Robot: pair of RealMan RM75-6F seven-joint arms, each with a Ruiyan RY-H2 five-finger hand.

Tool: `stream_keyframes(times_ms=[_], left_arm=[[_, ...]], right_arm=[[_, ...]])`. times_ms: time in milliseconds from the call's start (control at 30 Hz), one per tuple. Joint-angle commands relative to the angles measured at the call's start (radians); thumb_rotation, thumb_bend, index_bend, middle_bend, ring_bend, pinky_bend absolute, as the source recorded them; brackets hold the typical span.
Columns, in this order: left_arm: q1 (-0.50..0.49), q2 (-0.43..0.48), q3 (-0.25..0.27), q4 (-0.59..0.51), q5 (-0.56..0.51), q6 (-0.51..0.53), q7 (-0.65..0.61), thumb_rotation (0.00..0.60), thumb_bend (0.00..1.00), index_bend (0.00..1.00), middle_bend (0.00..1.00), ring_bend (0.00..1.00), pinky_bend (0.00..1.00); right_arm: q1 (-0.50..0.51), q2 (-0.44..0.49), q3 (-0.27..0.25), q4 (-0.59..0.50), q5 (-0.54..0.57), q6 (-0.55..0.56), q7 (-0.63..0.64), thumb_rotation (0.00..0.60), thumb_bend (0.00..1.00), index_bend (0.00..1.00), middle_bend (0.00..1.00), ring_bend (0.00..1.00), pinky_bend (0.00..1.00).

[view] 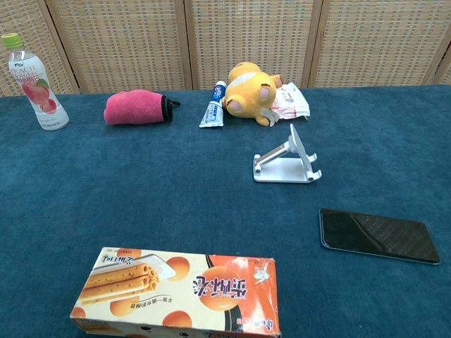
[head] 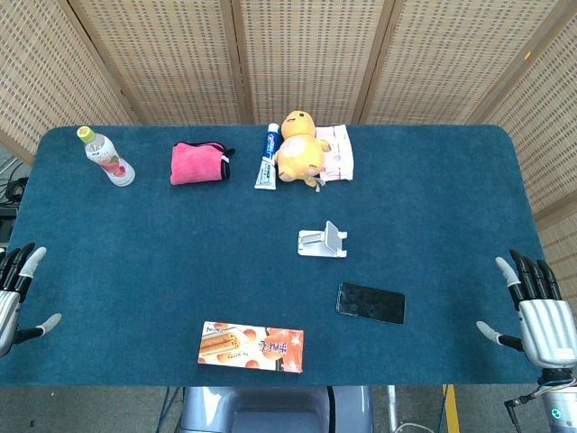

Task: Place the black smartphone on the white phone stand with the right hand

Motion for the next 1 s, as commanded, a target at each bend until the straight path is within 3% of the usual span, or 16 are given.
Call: stream_keyframes(times_ms=[33,333,567,767,1000], left_arm=[[0.002,0.001,0.000,-0.004,-0.006,0.001,0.010,0.600,0.00,0.00,0.00,0.00,0.00],[0.001,-0.002,0.001,-0.007,-0.001,-0.002,0.018,0.600,0.00,0.00,0.00,0.00,0.00],[-0.007,-0.010,-0.001,-0.014,-0.013,-0.021,0.048,0.600,0.00,0.00,0.00,0.00,0.00],[-0.008,-0.016,-0.009,-0.024,-0.027,-0.023,0.069,0.600,0.00,0.00,0.00,0.00,0.00],[-0.017,-0.015,-0.017,-0.029,-0.056,-0.045,0.074,0.600,0.00,0.00,0.00,0.00,0.00]], right_arm=[[0.002,-0.001,-0.002,-0.001,0.000,-0.005,-0.004,0.600,0.00,0.00,0.00,0.00,0.00],[0.032,-0.020,-0.012,-0.012,-0.022,-0.054,-0.010,0.600,0.00,0.01,0.01,0.00,0.00],[0.170,-0.043,-0.014,-0.096,-0.056,-0.261,-0.086,0.600,0.00,0.12,0.10,0.03,0.05],[0.285,-0.109,0.017,-0.164,0.030,-0.457,-0.180,0.600,0.00,0.18,0.15,0.08,0.09],[0.359,-0.241,0.056,-0.165,0.196,-0.542,-0.389,0.600,0.00,0.19,0.18,0.13,0.12]])
